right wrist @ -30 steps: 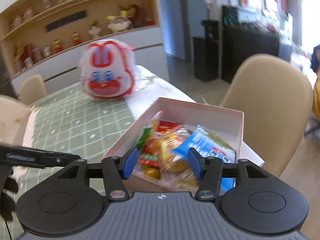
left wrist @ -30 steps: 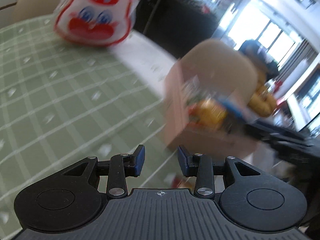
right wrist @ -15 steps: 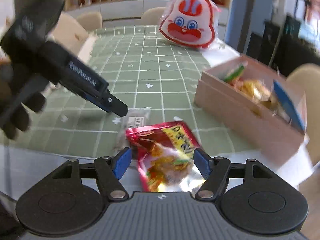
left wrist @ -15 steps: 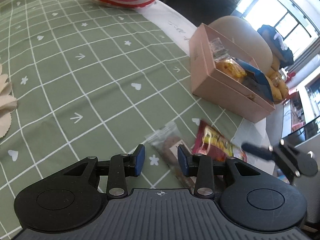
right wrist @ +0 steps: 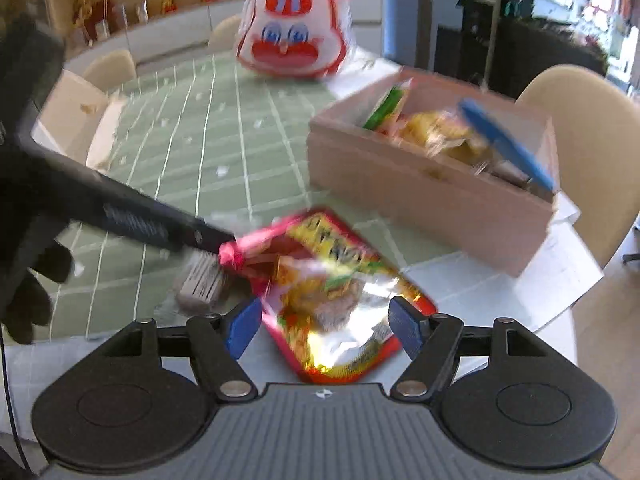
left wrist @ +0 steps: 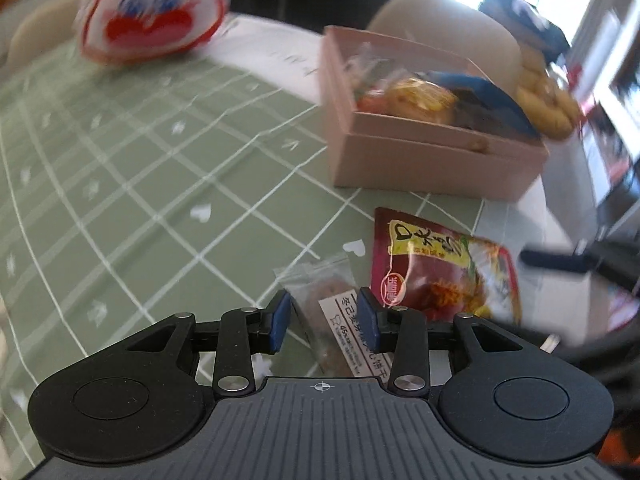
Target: Organize snacks
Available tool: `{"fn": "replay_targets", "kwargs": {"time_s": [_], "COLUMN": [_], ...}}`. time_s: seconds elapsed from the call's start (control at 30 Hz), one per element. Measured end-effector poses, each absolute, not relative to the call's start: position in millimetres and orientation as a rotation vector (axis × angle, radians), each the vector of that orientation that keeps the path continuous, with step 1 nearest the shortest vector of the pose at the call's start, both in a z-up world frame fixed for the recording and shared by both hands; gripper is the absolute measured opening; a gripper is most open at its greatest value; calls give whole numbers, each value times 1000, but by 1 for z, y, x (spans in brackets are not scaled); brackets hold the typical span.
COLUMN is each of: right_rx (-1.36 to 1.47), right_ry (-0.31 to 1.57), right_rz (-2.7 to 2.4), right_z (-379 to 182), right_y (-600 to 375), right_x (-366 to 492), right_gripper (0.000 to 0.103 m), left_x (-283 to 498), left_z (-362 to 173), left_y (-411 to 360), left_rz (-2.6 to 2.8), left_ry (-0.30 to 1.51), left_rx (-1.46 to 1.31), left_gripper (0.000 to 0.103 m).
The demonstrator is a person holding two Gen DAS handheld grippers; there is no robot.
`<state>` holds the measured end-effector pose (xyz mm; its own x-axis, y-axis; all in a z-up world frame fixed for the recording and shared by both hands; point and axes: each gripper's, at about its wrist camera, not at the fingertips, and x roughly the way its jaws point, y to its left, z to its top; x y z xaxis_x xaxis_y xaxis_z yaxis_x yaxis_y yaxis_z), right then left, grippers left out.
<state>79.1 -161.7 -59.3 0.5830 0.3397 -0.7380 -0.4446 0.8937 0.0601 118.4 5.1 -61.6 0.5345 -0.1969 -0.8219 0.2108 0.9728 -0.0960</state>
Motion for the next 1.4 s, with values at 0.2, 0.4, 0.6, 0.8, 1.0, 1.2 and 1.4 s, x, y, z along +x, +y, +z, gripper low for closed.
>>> {"fn": "replay_targets", "kwargs": {"time_s": [0.2, 0.4, 0.6, 0.8, 1.0, 1.2, 1.4], "right_rx": [-94, 4, 152, 267, 88, -94, 26], "right_ry": [809, 869, 938, 991, 914, 791, 886], "right_rz": [407, 370, 378, 462, 553, 496, 409], "right_z": [-53, -68, -78, -80, -74, -51, -55], "right_y": [-178, -183, -190, -200, -170, -131, -129], "right_x": [98, 126, 139, 132, 104, 85, 100], "right_gripper": [71, 70, 44, 44, 58, 68, 69], "left_x": [110, 104, 115, 145, 163, 168, 172], "left_z": [-55, -52, -77, -82, -60, -46, -50], "left_y": [13, 46, 37, 34, 31, 28, 27], "left_rz": [-198, -407, -444, -393, -429, -473, -489], "left_ry": [950, 1075, 1131, 1106, 1074, 1066, 1079], "left_rx": [121, -363, -573, -659, -624, -638, -632], "left_gripper": [42, 41, 36, 46, 44, 40, 37]}}
